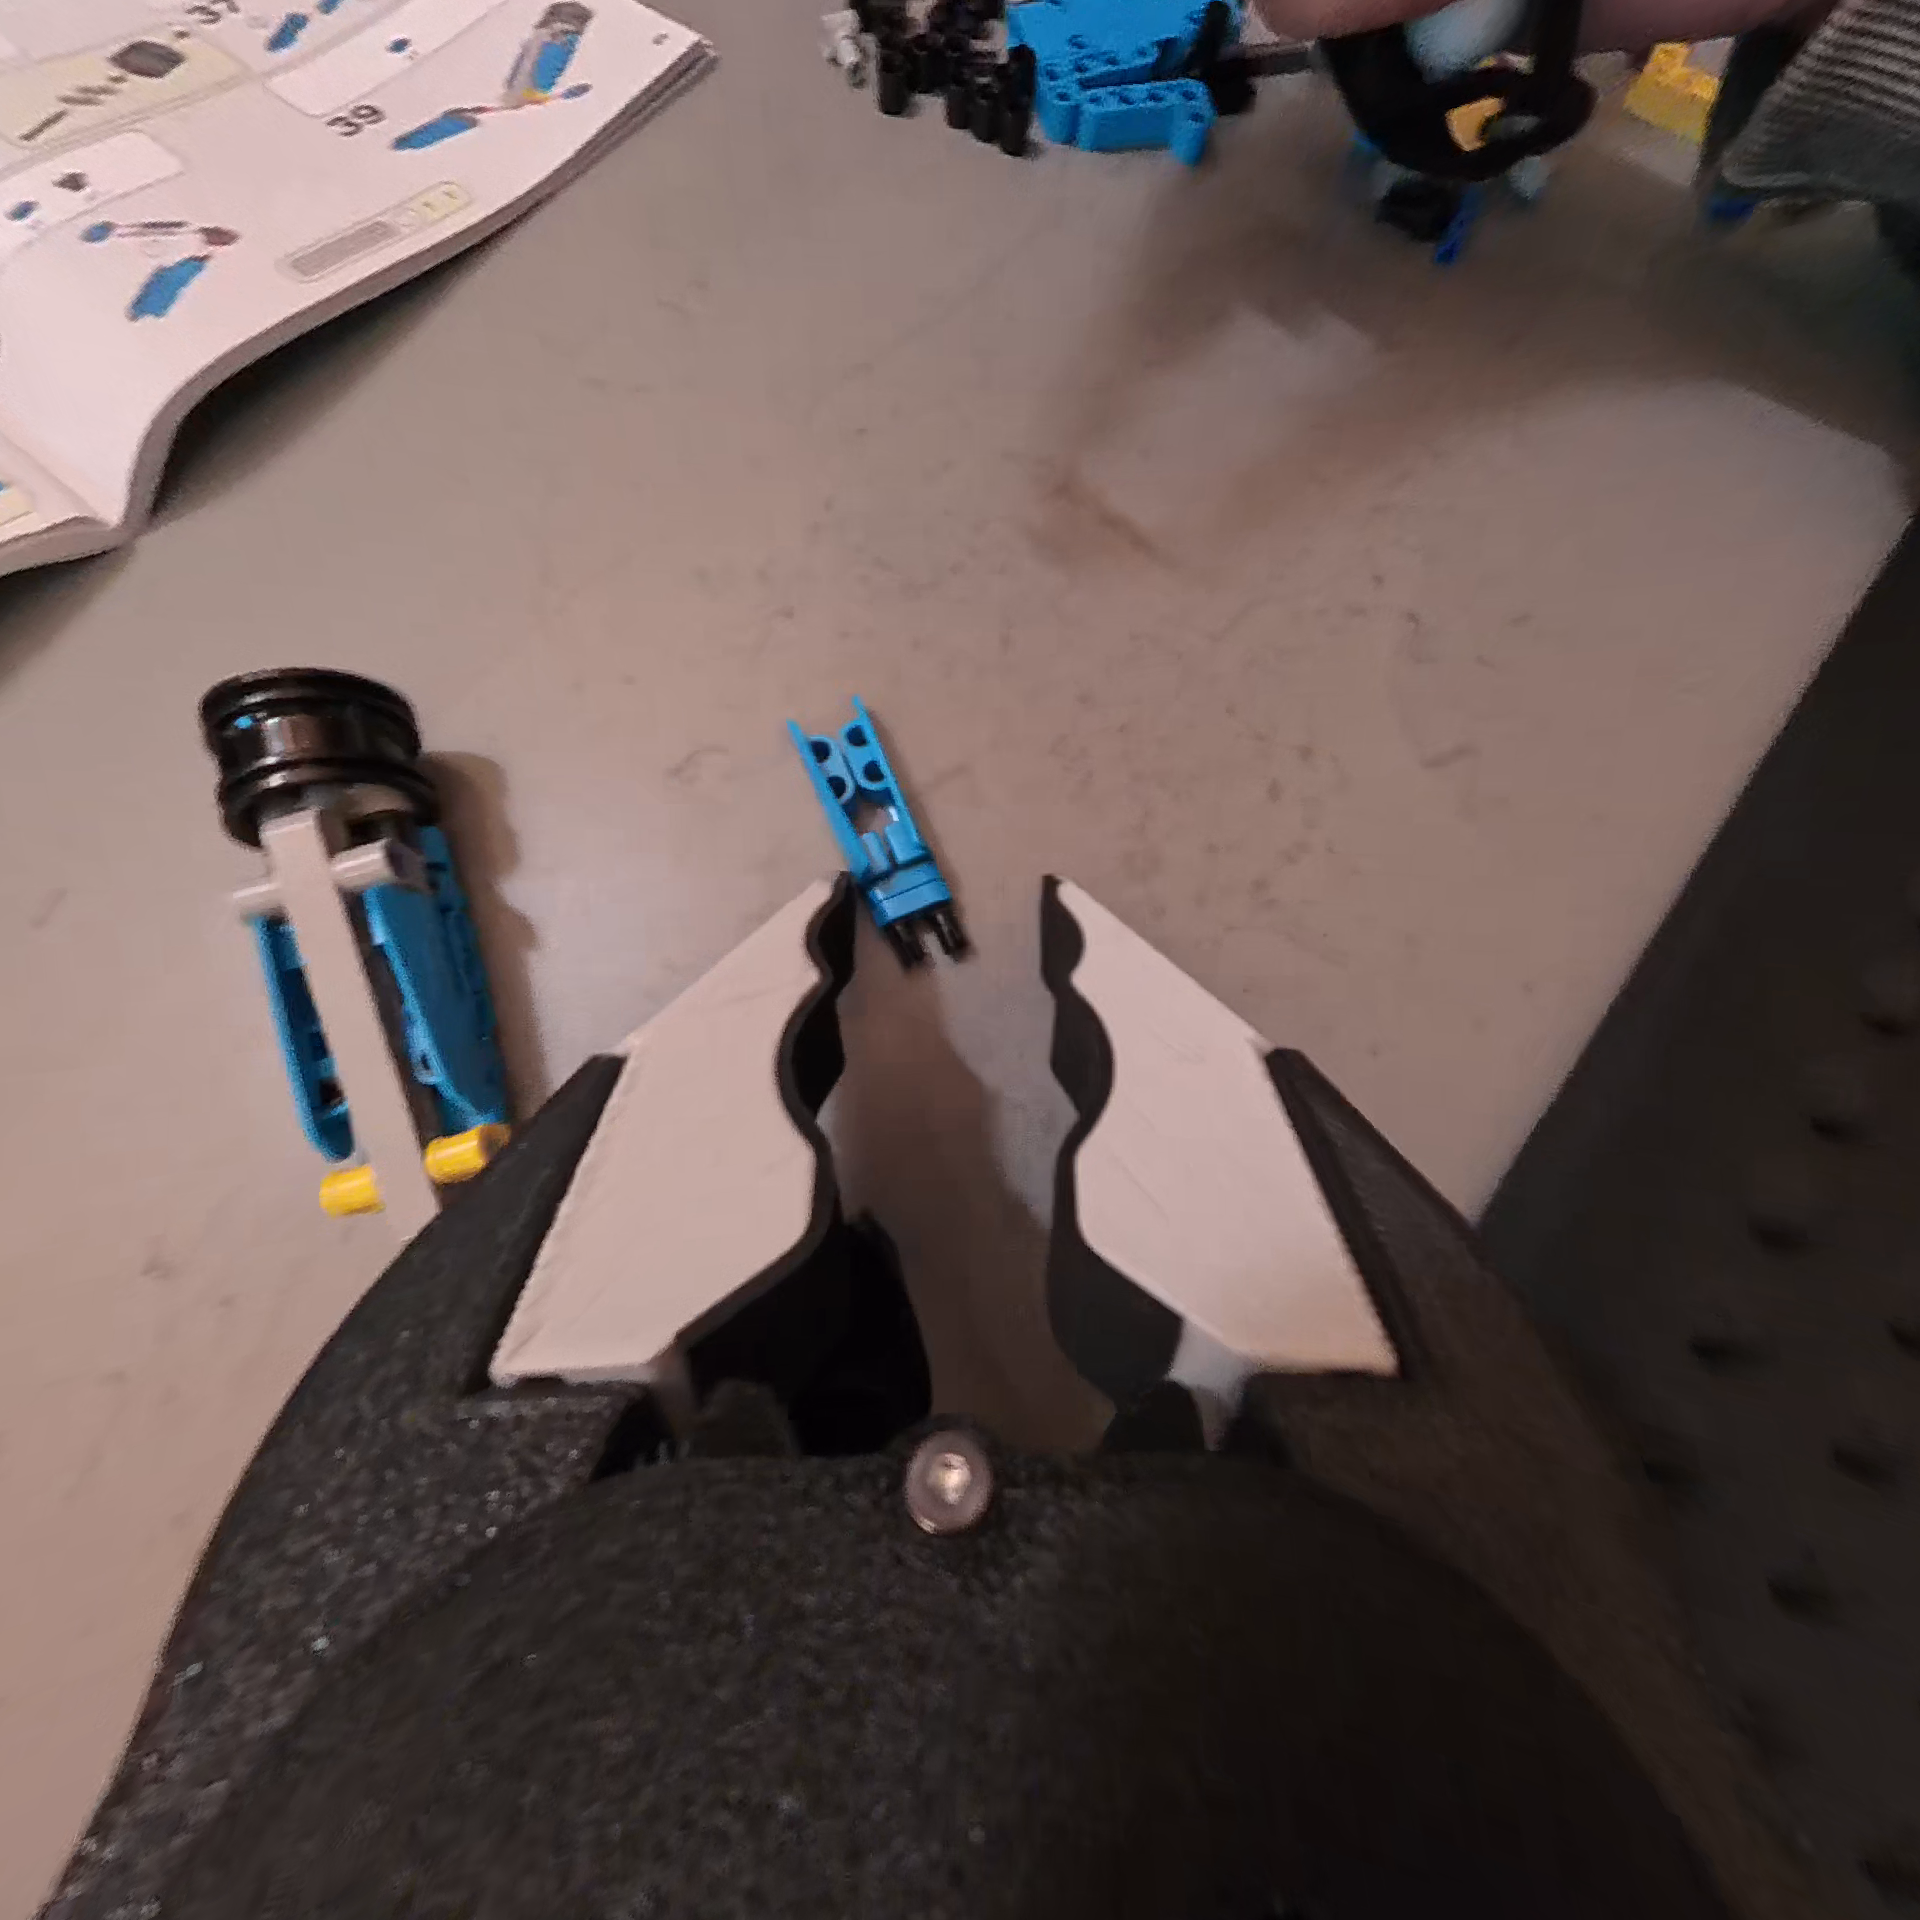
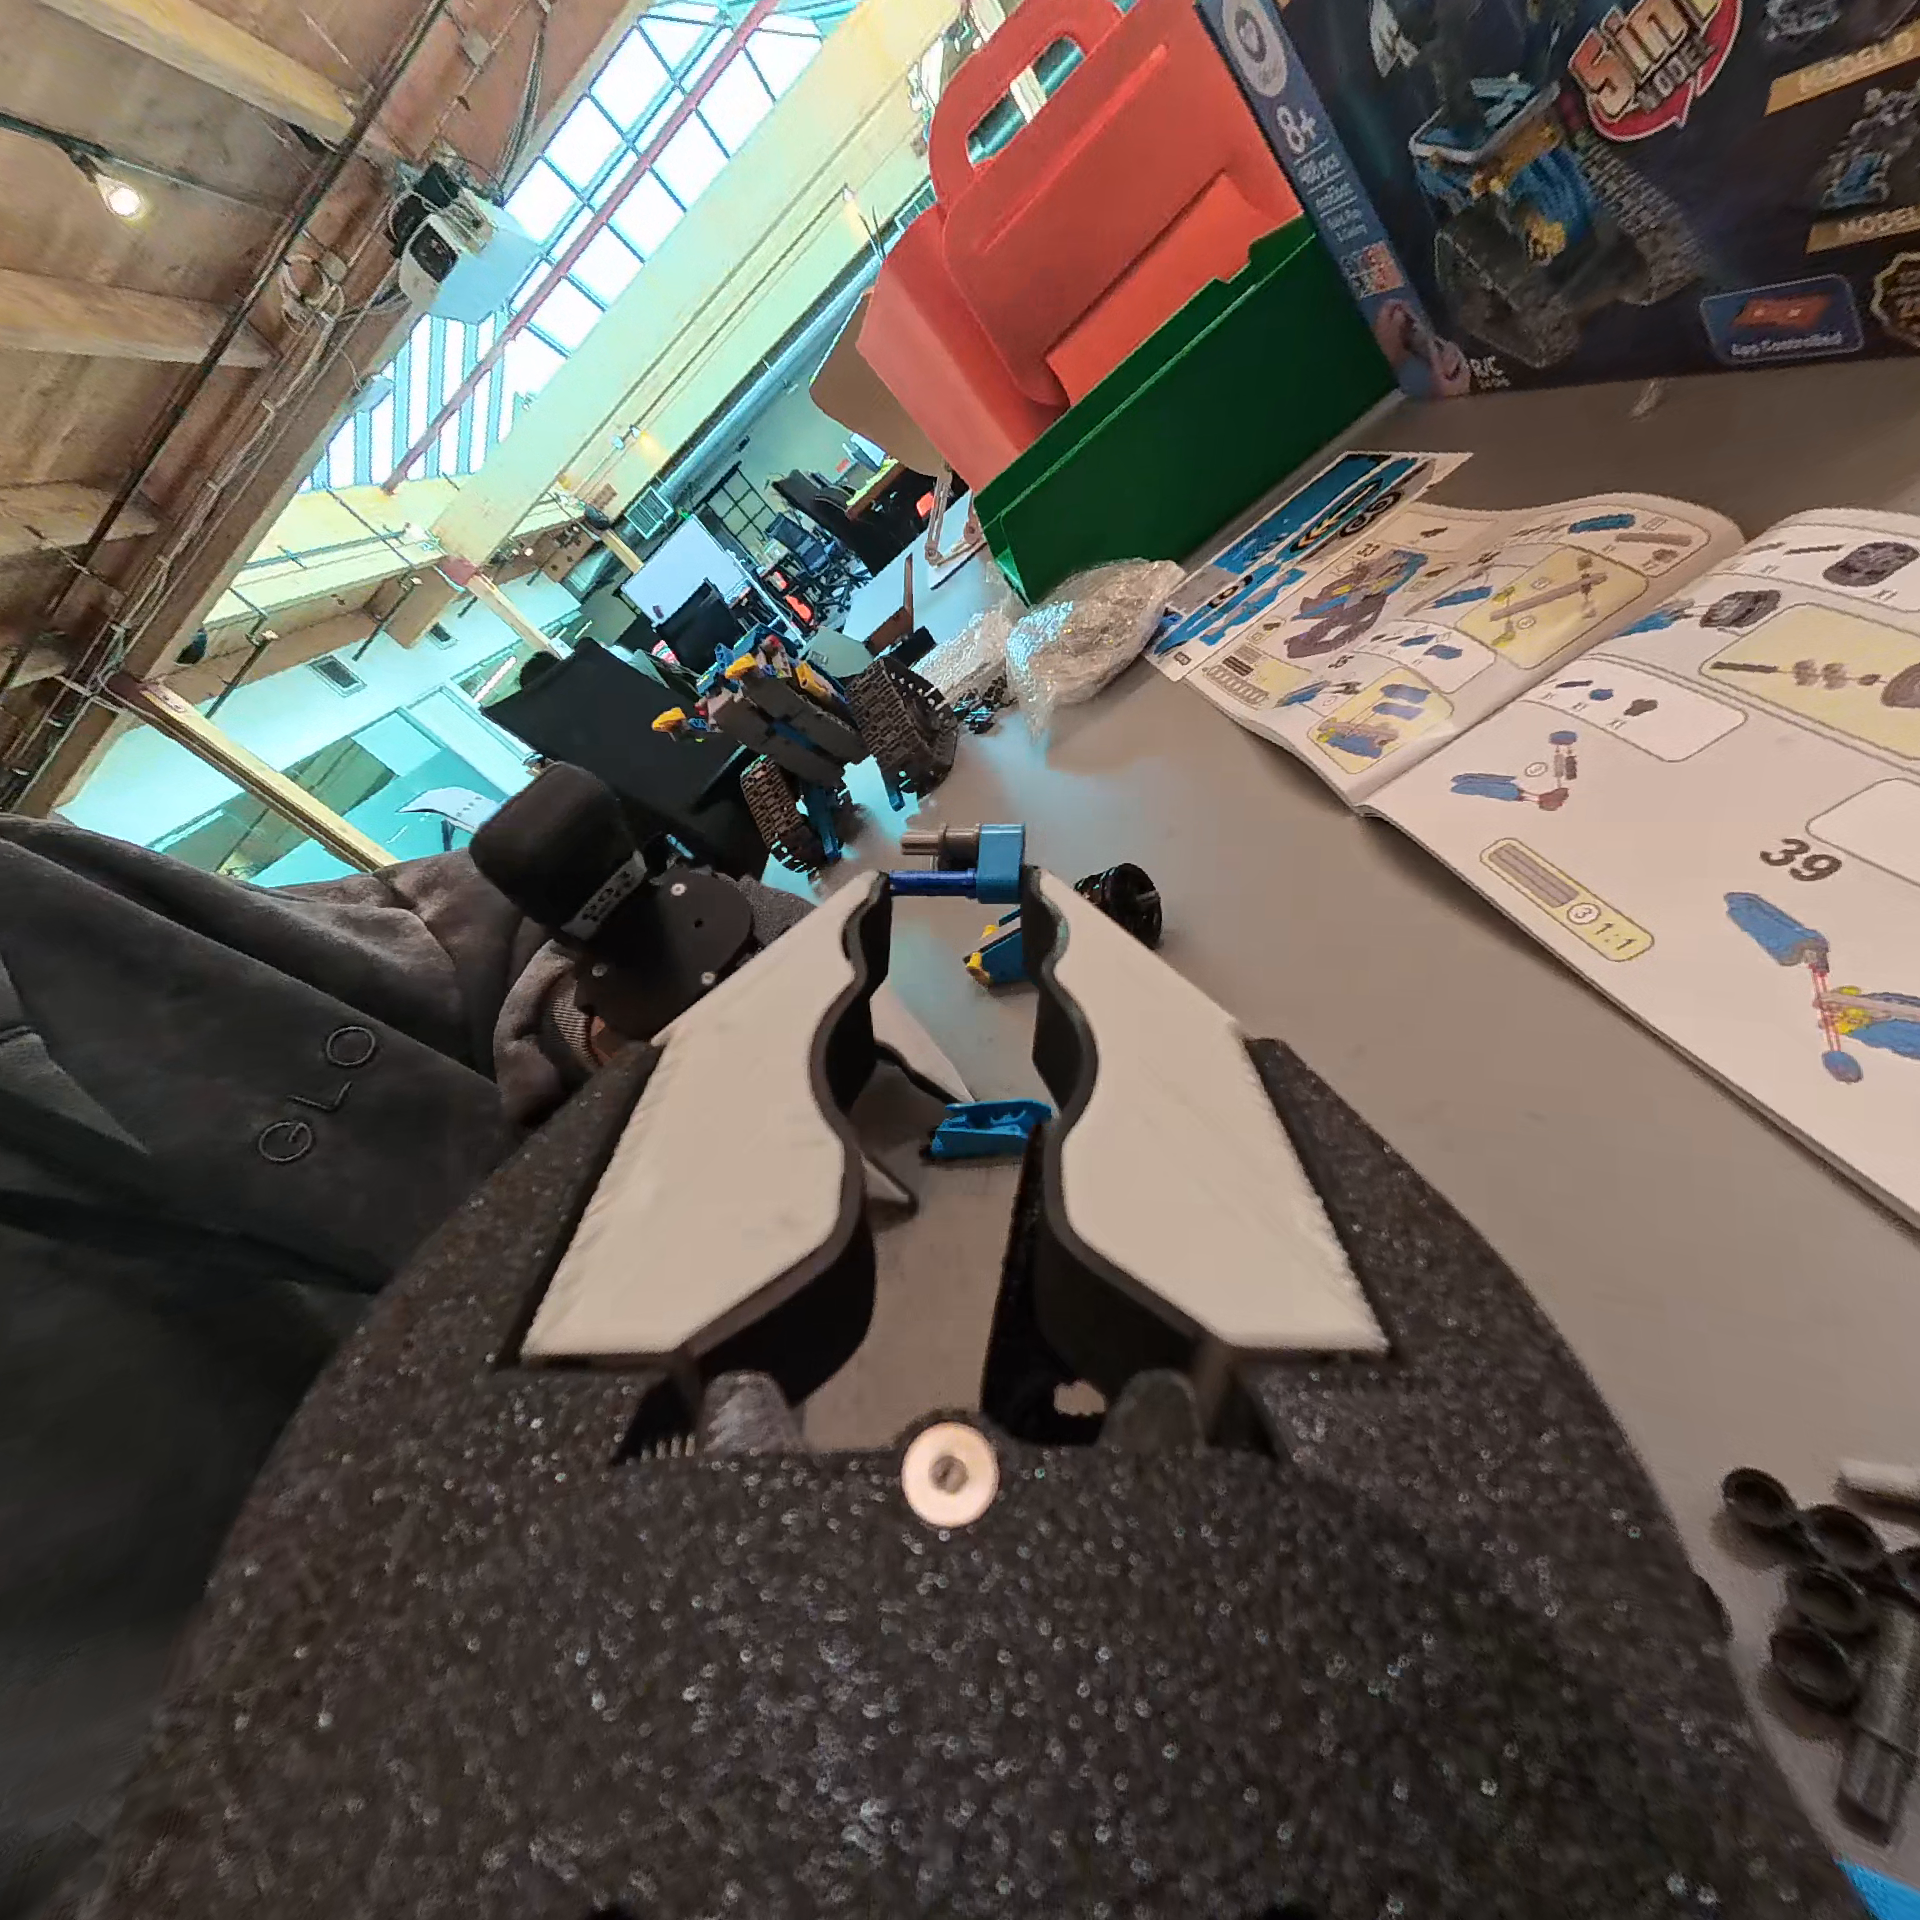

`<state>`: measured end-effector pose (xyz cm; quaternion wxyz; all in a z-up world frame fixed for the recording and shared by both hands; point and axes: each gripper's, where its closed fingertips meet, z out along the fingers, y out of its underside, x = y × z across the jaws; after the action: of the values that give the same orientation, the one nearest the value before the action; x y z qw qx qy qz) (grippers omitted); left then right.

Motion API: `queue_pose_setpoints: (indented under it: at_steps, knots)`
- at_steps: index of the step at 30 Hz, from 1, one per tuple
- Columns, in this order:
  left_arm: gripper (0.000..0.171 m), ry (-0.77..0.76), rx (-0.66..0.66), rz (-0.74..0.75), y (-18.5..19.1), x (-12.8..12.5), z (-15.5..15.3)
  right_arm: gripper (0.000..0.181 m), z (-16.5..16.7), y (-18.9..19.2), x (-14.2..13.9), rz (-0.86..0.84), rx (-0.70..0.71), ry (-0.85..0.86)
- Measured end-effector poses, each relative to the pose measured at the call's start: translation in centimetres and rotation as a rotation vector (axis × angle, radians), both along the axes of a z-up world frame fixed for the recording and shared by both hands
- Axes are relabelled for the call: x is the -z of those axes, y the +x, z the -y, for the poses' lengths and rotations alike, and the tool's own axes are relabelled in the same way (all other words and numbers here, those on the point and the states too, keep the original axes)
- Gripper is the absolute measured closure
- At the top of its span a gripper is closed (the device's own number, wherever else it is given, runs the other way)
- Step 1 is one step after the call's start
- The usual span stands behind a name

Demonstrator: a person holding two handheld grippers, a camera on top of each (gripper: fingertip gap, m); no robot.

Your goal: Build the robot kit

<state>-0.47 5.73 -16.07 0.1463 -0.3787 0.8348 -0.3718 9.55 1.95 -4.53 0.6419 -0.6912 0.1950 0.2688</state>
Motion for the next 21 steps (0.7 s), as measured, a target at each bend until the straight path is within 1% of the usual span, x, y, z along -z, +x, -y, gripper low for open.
queue_pose_setpoints:
  at_steps: [1,2,3,6,8,10,12,14,17,19,21]
  knots:
    - [0.136,0.007,0.014,0.005,-0.2,0.0,0.3,0.157,0.0,-0.1,0.0,-0.004,-0.006,-0.001]
    - [0.144,0.009,0.034,0.010,-0.4,0.0,0.5,0.157,0.0,-0.1,0.1,-0.005,-0.011,-0.003]
    - [0.147,0.013,0.047,0.013,-0.6,0.0,0.7,0.157,0.0,-0.2,0.1,-0.007,-0.012,-0.005]
    - [0.147,0.001,0.068,0.004,-0.7,0.0,1.6,0.157,0.0,-0.1,0.5,-0.020,-0.018,-0.016]
    - [0.140,-0.024,0.094,-0.015,-0.9,-0.1,2.6,0.157,0.0,-0.1,0.7,-0.018,-0.015,-0.025]
    - [0.140,-0.071,0.156,-0.044,-1.6,-0.4,4.1,0.157,-0.1,-0.2,0.7,-0.019,-0.022,-0.028]
    - [0.140,-0.127,0.175,-0.041,-1.7,-1.1,4.8,0.157,-0.2,-0.4,0.8,-0.013,-0.029,-0.036]
    - [0.140,-0.197,0.166,-0.016,-1.6,-2.3,4.6,0.157,-0.2,-0.6,0.9,-0.002,-0.041,-0.042]
    - [0.139,-0.319,0.198,0.001,-1.5,-4.3,4.1,0.157,-0.3,-1.3,0.8,0.016,-0.072,-0.045]
    - [0.138,-0.315,0.227,0.035,-1.1,-4.6,3.0,0.157,-0.3,-1.5,1.0,0.028,-0.081,-0.058]
    - [0.134,-0.261,0.266,0.051,-0.9,-4.0,1.8,0.157,-0.3,-1.6,1.2,0.041,-0.084,-0.079]
